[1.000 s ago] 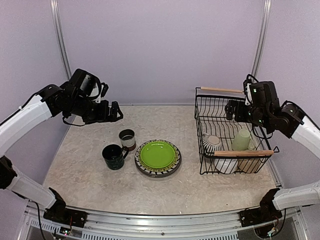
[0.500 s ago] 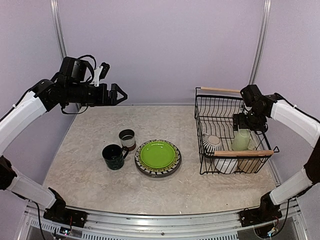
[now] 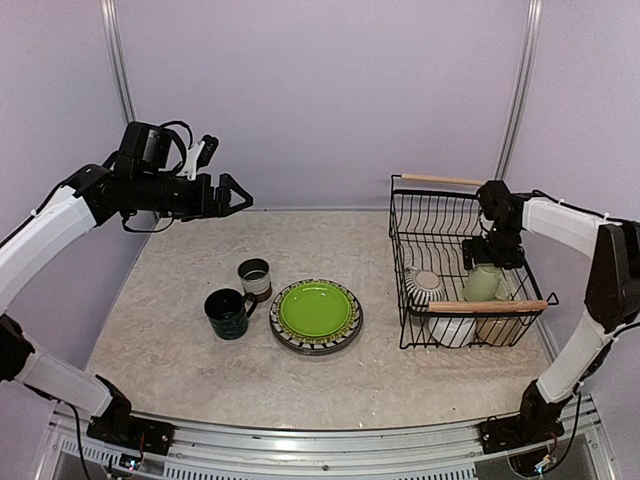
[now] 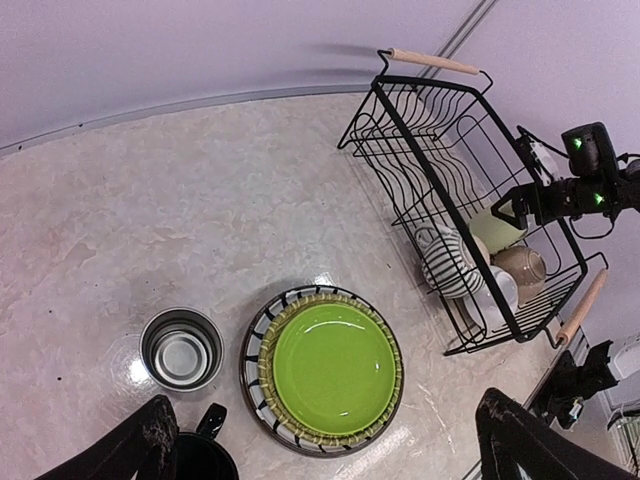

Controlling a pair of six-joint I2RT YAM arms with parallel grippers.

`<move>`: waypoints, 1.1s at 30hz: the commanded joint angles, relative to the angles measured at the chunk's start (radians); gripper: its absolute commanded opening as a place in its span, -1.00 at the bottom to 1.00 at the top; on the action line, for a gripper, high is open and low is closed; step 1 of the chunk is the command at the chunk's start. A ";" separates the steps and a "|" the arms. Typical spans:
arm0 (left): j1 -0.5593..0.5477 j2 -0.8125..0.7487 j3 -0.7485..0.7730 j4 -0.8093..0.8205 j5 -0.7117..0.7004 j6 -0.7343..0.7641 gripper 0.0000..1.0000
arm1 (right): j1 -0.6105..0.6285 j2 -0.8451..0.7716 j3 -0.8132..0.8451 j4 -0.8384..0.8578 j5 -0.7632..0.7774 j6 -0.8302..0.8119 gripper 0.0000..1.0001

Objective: Unload the mixed dishes from the dish rack
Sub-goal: Grab the cup from the dish rack.

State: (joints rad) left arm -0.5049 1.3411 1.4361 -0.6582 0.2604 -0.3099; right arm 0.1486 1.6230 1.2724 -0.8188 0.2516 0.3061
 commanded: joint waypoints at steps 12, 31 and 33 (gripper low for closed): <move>0.015 0.044 -0.015 0.016 0.043 -0.014 0.98 | -0.031 0.112 -0.031 0.115 -0.075 -0.067 0.70; 0.015 0.058 -0.006 0.005 0.106 -0.031 0.98 | -0.031 0.005 -0.108 0.119 -0.096 -0.067 0.94; 0.016 0.059 -0.006 0.005 0.107 -0.031 0.98 | -0.031 -0.014 -0.114 0.123 -0.101 -0.070 0.99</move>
State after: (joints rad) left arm -0.4961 1.4006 1.4311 -0.6579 0.3538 -0.3363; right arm 0.1284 1.6657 1.1797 -0.6891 0.1692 0.2394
